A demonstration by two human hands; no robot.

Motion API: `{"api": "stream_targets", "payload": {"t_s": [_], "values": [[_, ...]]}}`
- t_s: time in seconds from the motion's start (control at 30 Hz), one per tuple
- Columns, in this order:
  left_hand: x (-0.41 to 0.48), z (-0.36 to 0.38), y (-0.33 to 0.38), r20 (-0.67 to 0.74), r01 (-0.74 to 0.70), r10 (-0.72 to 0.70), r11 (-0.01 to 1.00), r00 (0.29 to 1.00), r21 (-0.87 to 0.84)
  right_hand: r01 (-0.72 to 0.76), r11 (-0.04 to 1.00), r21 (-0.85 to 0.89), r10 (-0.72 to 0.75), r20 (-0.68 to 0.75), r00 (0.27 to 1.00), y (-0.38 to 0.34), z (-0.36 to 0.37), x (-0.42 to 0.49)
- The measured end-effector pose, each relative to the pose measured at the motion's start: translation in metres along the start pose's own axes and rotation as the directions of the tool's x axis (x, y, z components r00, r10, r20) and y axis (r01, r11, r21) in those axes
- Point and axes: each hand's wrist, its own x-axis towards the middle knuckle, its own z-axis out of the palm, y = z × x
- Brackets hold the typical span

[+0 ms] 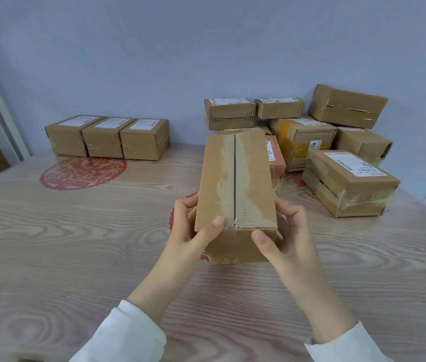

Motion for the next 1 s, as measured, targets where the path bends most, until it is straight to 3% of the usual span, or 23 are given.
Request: {"api": "stream_targets", "payload": {"t_s": [0.23,0.4,0.53,1.0], "values": [[-0.0019,-0.0045,-0.0020,0.064,0.019,-0.019,1.000,0.998,-0.009,0.002,0.996,-0.085,-0.003,-0.011,1.000,-0.0017,0.0015,0.0018],[-0.0014,-0.0030,-0.0039,0.065,0.008,-0.010,0.999,0.998,0.031,-0.040,0.999,0.034,0.038,0.047,0.998,0.0012,0.0007,0.0014],[-0.0017,0.0013,-0.0040,0.040,0.037,-0.037,0.999,0.999,-0.005,-0.038,0.999,0.029,0.038,0.024,0.999,0.0001,0.0017,0.0005],[-0.0035,-0.0007,-0.0005,0.031,0.001,-0.006,0.985,1.000,0.175,-0.032,0.999,-0.037,0.032,0.003,0.999,-0.0018,0.0080,0.0026]]}}
